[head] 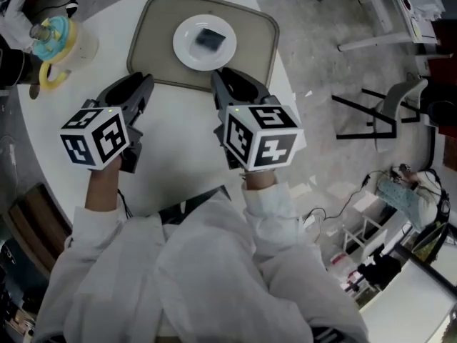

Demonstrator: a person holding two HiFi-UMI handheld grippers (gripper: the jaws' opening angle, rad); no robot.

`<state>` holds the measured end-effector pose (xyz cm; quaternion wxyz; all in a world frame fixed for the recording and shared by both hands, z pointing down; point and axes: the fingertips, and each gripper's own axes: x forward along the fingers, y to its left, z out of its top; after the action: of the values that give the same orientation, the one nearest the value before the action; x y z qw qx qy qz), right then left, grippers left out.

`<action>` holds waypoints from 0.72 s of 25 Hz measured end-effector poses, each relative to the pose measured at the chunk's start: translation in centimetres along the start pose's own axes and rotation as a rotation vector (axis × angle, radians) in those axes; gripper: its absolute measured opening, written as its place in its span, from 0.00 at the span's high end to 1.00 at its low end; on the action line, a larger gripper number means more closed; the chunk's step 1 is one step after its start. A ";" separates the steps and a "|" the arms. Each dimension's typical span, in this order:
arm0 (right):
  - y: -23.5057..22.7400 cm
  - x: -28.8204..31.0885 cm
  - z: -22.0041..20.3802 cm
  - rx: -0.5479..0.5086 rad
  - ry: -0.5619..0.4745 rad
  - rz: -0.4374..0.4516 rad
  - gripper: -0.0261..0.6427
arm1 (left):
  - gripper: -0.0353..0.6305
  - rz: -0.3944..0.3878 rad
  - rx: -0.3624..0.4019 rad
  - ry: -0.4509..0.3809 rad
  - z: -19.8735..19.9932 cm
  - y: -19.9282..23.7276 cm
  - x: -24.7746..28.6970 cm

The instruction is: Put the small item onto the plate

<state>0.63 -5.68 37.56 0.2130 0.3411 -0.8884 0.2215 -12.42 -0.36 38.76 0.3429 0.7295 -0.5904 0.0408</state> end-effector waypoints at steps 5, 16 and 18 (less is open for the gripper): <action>3.8 -3.6 -0.4 -0.005 -0.090 -0.012 0.91 | 0.87 -0.031 0.053 -0.054 -0.2 -0.7 -4.5; 11.8 -11.7 -2.1 -0.022 -0.221 -0.016 0.92 | 0.91 -0.214 0.183 -0.114 -1.7 -5.0 -14.4; 13.4 -13.1 -2.2 -0.030 -0.244 -0.016 0.92 | 0.91 -0.251 0.197 -0.120 -2.1 -6.0 -16.0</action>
<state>0.61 11.15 29.13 0.1099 0.3695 -0.9081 0.1634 -11.15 14.51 30.24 0.2363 0.8288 -0.5070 0.0118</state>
